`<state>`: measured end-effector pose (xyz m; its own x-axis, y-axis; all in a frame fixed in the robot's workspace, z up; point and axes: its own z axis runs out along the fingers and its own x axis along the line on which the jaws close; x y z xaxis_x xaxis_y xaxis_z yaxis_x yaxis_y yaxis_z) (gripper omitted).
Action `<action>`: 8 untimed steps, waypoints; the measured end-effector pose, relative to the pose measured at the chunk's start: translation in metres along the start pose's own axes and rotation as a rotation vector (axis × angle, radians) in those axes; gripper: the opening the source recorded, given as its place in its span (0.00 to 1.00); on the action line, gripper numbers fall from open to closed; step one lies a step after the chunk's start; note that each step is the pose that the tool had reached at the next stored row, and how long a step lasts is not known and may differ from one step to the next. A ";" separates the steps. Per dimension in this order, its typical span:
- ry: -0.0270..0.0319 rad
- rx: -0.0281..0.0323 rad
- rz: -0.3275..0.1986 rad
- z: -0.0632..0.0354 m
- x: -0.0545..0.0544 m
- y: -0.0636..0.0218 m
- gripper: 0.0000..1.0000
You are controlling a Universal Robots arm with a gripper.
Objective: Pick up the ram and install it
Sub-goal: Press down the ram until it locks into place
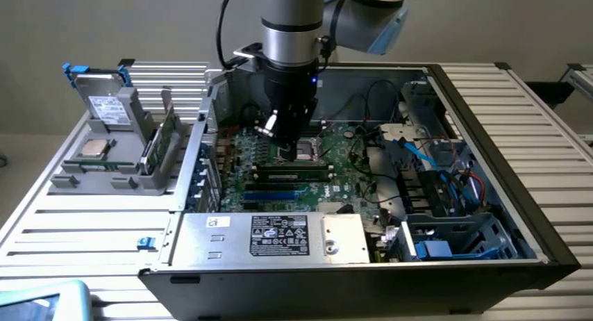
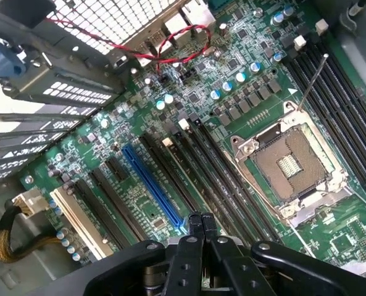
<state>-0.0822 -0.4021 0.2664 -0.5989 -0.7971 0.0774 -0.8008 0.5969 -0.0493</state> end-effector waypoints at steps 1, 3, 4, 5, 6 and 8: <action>0.0008 -0.0012 0.016 0.0000 0.000 0.0000 0.11; 0.0024 -0.0037 0.048 0.0000 0.000 0.0000 0.11; 0.0031 -0.0050 0.064 0.0000 0.000 0.0000 0.11; 0.0040 -0.0062 0.079 0.0000 0.000 0.0000 0.11; 0.0047 -0.0074 0.095 0.0000 0.000 0.0000 0.11; 0.0062 -0.0097 0.125 0.0000 0.000 0.0000 0.11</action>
<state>-0.0822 -0.4021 0.2664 -0.6941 -0.7157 0.0774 -0.7196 0.6926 -0.0493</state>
